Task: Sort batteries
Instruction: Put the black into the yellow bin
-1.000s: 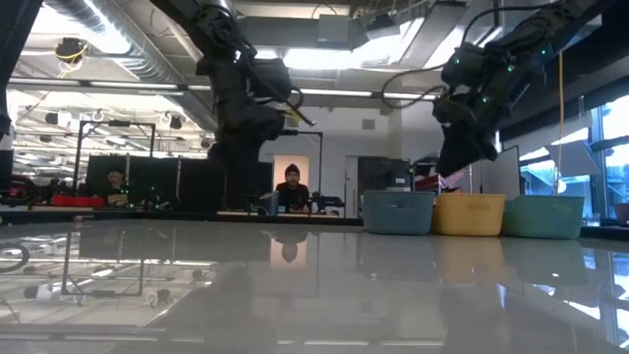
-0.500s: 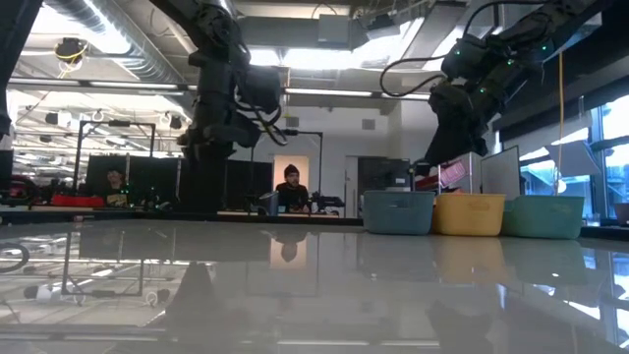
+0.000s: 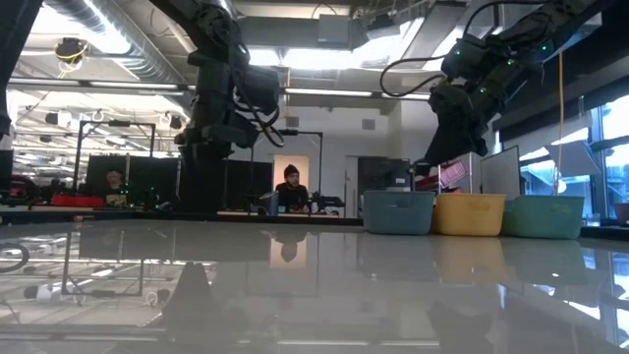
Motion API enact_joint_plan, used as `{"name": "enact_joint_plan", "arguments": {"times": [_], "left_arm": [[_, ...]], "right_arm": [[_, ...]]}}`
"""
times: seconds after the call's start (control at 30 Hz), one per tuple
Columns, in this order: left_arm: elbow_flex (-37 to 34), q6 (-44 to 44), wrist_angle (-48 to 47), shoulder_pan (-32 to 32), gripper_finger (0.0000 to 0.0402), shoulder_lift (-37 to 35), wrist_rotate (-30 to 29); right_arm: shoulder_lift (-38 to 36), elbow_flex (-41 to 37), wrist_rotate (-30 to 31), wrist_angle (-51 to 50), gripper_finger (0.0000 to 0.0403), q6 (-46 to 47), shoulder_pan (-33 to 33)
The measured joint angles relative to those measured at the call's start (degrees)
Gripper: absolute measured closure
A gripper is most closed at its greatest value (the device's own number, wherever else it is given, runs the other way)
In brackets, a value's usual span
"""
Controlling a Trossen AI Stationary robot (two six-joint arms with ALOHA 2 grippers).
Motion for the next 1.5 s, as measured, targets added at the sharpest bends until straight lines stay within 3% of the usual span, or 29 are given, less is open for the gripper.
{"name": "enact_joint_plan", "arguments": {"times": [0.17,0.33,0.6,0.9,1.13,1.4,1.5], "left_arm": [[0.00,-0.69,-1.27,0.00,0.0213,0.00,-0.01],[-0.62,-5.92,-8.37,-0.02,0.0213,-0.04,-2.83],[-9.94,-7.18,-9.71,2.11,0.0213,-0.04,-2.91],[-16.92,-5.45,-11.25,7.89,0.0213,-0.02,-2.86],[-15.19,4.08,-11.18,11.89,0.0213,-0.02,-11.43],[-11.47,22.93,-10.73,13.16,0.0213,0.05,-15.58],[-11.45,25.83,-10.78,13.80,0.0213,2.04,-17.47]], "right_arm": [[0.00,-0.02,0.00,0.00,0.0281,-0.01,0.00],[0.00,-0.04,-0.02,-0.01,0.0281,-0.02,0.00],[-0.02,-0.65,0.00,0.26,0.0281,-1.34,0.39],[-0.02,-0.98,0.98,1.09,0.0281,-2.88,5.72],[-0.02,-1.01,1.14,7.07,0.0281,-2.89,9.41],[-0.02,-1.01,1.20,9.95,0.0281,-1.37,10.97],[-0.02,-1.01,1.22,9.59,0.0281,-0.98,10.97]]}}
